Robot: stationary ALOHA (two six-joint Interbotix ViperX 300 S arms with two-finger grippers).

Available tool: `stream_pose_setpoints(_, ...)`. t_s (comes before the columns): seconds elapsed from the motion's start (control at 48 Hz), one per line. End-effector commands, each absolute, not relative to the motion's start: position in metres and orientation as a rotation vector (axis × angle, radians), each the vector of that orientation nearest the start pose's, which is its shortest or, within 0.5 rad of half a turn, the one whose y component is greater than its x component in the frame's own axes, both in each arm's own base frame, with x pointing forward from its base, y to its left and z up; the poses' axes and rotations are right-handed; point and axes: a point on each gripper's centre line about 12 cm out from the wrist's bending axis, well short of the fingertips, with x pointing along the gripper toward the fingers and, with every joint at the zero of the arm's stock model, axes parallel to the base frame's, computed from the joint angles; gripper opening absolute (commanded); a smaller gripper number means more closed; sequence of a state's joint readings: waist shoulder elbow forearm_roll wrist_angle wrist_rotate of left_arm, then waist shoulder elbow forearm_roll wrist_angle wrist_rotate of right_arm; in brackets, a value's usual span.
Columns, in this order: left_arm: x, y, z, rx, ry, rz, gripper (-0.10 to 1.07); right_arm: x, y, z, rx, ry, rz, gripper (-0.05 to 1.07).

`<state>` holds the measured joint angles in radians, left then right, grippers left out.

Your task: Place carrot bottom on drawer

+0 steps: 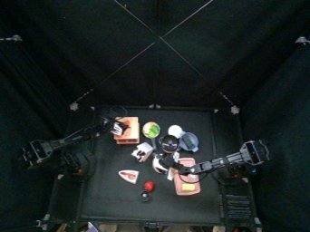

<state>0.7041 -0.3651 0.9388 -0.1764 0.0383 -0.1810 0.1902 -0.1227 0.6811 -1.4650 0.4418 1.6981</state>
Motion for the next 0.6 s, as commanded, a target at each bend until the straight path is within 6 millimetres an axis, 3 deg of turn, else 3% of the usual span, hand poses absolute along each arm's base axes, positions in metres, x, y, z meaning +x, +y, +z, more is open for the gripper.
stream_pose_setpoints(0.0,0.2276,0.1928,0.2095,-0.509,0.423,0.769,0.88,0.3688,0.0191,0.2219,0.057,0.518,-0.31,0.97)
stream_pose_setpoints(0.188,0.2269,0.1919,0.2116,-0.497,0.411,0.766,0.96,0.3685,0.019,0.2214,0.055,0.52,-0.31,0.97)
stream_pose_setpoints(0.583,0.226,0.1917,0.2125,-0.483,0.391,0.766,0.96,0.369,0.0216,0.222,0.069,0.523,-0.303,0.97)
